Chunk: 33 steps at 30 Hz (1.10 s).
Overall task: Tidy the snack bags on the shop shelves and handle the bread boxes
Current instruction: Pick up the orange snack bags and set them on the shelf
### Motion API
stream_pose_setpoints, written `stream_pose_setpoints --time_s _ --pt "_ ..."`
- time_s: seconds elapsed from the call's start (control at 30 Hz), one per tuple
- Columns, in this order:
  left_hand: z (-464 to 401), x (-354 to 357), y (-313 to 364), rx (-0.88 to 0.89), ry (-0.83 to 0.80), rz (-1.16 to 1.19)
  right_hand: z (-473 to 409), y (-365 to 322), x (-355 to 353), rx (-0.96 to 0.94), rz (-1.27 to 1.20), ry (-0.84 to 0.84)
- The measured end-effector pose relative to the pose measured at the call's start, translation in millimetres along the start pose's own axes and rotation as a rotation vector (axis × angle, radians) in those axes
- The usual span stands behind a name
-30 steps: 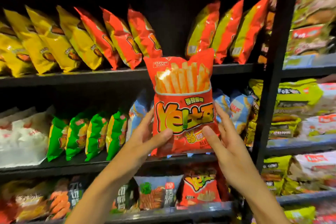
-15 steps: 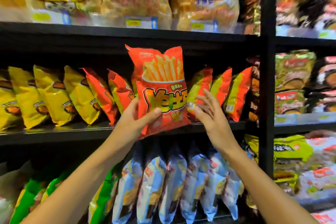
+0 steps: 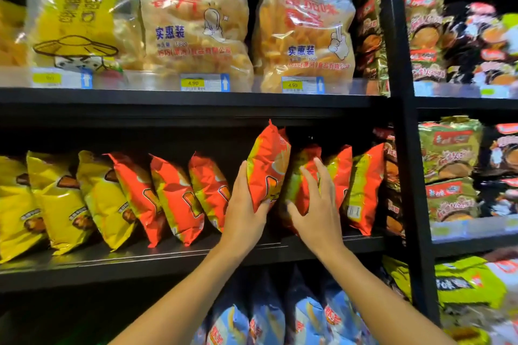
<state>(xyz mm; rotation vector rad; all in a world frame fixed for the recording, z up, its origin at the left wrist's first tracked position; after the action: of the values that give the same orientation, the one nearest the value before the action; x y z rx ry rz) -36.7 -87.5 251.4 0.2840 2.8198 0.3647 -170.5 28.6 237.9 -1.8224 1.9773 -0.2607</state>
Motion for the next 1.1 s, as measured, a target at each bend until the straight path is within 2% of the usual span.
stream_pose_setpoints --time_s 0.2,0.37,0.5,0.87,1.0,1.1 --pt "-17.6 25.3 -33.0 -0.106 -0.028 -0.070 5.1 10.5 11.5 0.026 0.010 -0.013" --pt "-8.0 42.3 -40.5 -0.164 -0.202 -0.054 4.6 13.1 14.8 0.029 0.041 -0.065" --pt "-4.2 43.6 -39.2 -0.049 -0.365 -0.059 5.0 14.0 17.2 0.031 0.054 -0.065" --pt "-5.2 49.5 -43.7 0.007 -0.393 -0.191 5.1 16.0 16.0 0.017 0.024 -0.049" --pt "0.9 45.8 -39.1 -0.032 -0.482 -0.220 5.8 17.8 17.6 0.002 0.020 -0.030" --pt "7.6 38.1 -26.0 0.052 -0.512 -0.251 4.7 20.6 16.9 -0.002 0.020 -0.019"
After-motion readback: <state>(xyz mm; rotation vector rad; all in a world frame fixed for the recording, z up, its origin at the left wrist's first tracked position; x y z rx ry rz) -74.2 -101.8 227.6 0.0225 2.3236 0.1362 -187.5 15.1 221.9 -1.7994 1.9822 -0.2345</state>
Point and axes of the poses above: each hand's wrist, its own z-axis away from the middle knuckle, its own x-axis out of the palm, y = z × x, the point moved 6 cm from there along -z, towards the middle knuckle, and after that the axes turned 8 degrees about x, right-handed, at the moved point
